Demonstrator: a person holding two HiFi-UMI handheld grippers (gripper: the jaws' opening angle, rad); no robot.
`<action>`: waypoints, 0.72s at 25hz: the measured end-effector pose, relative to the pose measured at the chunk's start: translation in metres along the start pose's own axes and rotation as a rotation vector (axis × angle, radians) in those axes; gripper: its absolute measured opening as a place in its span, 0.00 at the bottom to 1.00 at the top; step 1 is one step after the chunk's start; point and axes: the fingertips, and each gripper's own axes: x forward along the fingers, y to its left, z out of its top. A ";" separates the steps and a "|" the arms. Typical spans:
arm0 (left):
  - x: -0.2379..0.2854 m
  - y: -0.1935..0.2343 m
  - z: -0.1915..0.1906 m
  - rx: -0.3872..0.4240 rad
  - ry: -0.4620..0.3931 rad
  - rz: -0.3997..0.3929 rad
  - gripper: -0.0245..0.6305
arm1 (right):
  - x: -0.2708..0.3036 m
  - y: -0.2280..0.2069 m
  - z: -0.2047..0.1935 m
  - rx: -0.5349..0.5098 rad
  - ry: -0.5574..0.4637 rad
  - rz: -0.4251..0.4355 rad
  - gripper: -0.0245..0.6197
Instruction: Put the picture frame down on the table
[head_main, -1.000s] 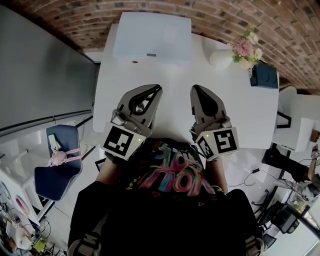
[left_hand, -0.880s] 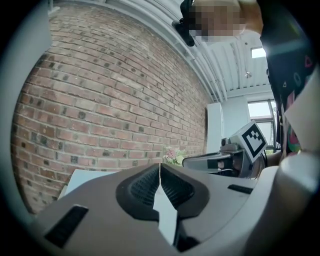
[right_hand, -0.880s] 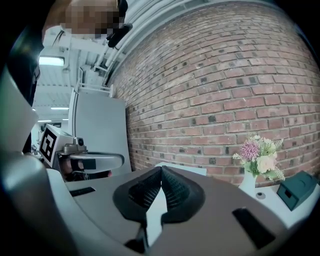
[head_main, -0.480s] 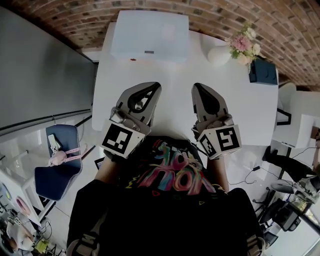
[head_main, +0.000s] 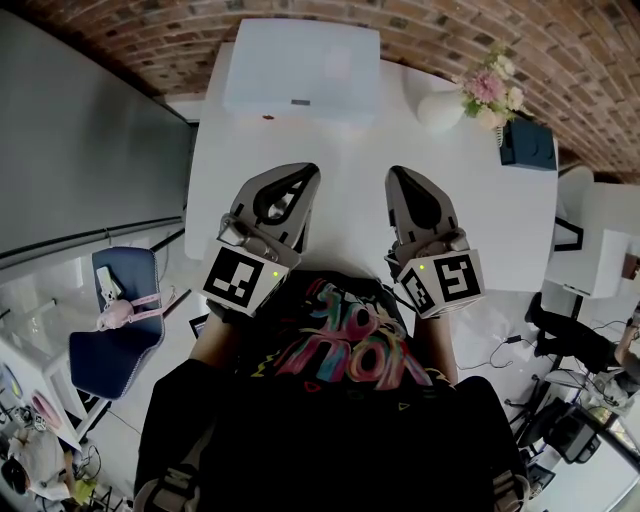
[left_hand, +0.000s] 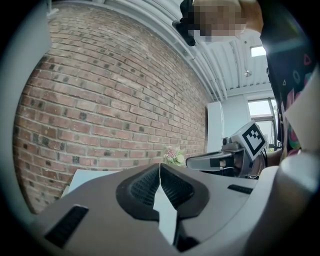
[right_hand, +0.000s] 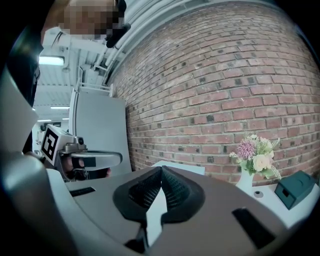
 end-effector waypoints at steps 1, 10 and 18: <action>0.000 0.001 0.000 0.000 0.000 0.002 0.08 | 0.000 0.000 -0.001 0.003 0.000 0.000 0.06; 0.004 0.004 0.000 -0.004 0.004 0.010 0.08 | 0.001 -0.004 -0.002 0.004 0.006 0.002 0.06; 0.007 0.007 -0.002 -0.005 0.008 0.010 0.08 | 0.004 -0.010 -0.002 0.002 0.012 -0.002 0.06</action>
